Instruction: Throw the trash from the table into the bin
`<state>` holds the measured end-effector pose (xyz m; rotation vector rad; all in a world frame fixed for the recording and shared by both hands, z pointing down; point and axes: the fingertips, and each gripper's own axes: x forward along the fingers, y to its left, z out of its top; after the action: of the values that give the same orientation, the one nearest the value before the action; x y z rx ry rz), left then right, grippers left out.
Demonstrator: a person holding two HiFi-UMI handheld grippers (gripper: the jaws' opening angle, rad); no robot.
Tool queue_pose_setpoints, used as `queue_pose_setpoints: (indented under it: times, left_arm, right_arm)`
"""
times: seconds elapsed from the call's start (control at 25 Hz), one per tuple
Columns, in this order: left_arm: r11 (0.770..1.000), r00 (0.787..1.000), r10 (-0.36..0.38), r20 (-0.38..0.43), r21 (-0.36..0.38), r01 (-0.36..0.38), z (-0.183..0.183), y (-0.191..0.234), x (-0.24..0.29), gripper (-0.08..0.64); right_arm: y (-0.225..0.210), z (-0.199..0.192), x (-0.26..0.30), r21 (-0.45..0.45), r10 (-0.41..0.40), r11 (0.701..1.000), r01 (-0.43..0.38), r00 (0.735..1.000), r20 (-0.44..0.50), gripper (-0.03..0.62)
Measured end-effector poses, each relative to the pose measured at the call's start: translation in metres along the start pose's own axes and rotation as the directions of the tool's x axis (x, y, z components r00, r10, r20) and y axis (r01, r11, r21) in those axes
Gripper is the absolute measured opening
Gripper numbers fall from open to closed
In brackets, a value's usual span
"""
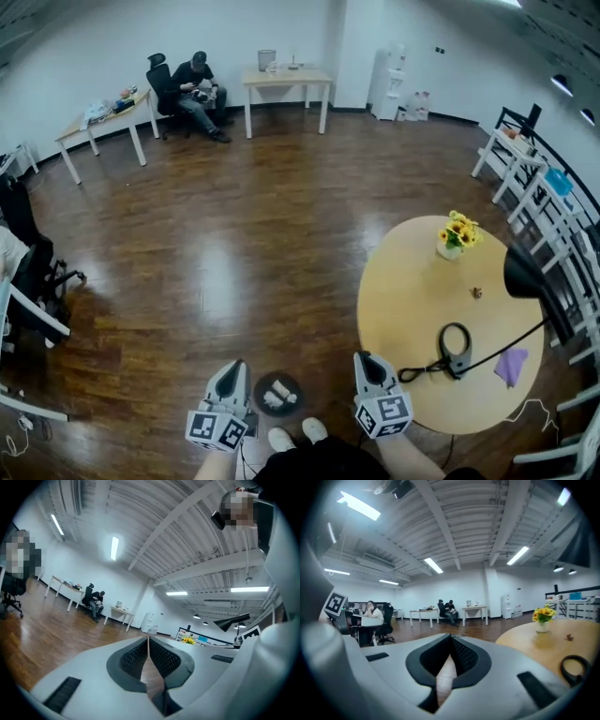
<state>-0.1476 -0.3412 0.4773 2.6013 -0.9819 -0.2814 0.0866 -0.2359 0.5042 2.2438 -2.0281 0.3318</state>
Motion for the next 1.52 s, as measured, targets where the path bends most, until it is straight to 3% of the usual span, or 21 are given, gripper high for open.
queue_pose_setpoints:
  times: [0.2,0.36,0.52,0.76,0.96,1.12,1.28,1.52]
  left_arm:
    - [0.989,0.987,-0.147,-0.061,-0.038,0.145,-0.028,-0.043,0.03,0.006]
    - [0.962,0.957,-0.272,-0.097,-0.052,0.268,-0.05,-0.107,0.039,0.007]
    - [0.933,0.925,-0.359,-0.125,-0.045,0.356,-0.069,-0.174,0.047,0.006]
    - [0.871,0.861,-0.491,-0.134,-0.05,0.489,-0.096,-0.294,0.055,0.006]
    - [0.814,0.8,-0.58,-0.153,-0.063,0.578,-0.117,-0.367,0.051,0.006]
    - [0.778,0.765,-0.626,-0.15,-0.06,0.625,-0.123,-0.408,0.055,0.003]
    - [0.717,0.702,-0.695,-0.158,-0.075,0.693,-0.128,-0.441,0.057,0.003]
    - [0.669,0.654,-0.741,-0.152,-0.085,0.738,-0.13,-0.459,0.064,0.003]
  right_arm:
    - [-0.047,-0.001,-0.066,0.052,-0.222,0.974,0.219,0.973,0.058,0.002]
    - [-0.1,-0.013,-0.132,0.099,-0.381,0.923,0.373,0.922,0.074,0.002]
    - [-0.145,-0.018,-0.193,0.157,-0.48,0.872,0.463,0.872,0.098,0.002]
    - [-0.212,-0.033,-0.29,0.195,-0.572,0.815,0.546,0.812,0.117,0.002]
    - [-0.252,-0.04,-0.355,0.242,-0.639,0.761,0.601,0.758,0.128,0.002]
    - [-0.268,-0.036,-0.384,0.241,-0.662,0.745,0.623,0.735,0.147,0.002]
    - [-0.275,-0.032,-0.399,0.254,-0.695,0.715,0.651,0.698,0.169,0.002]
    - [-0.271,-0.028,-0.409,0.247,-0.728,0.684,0.686,0.662,0.177,0.002]
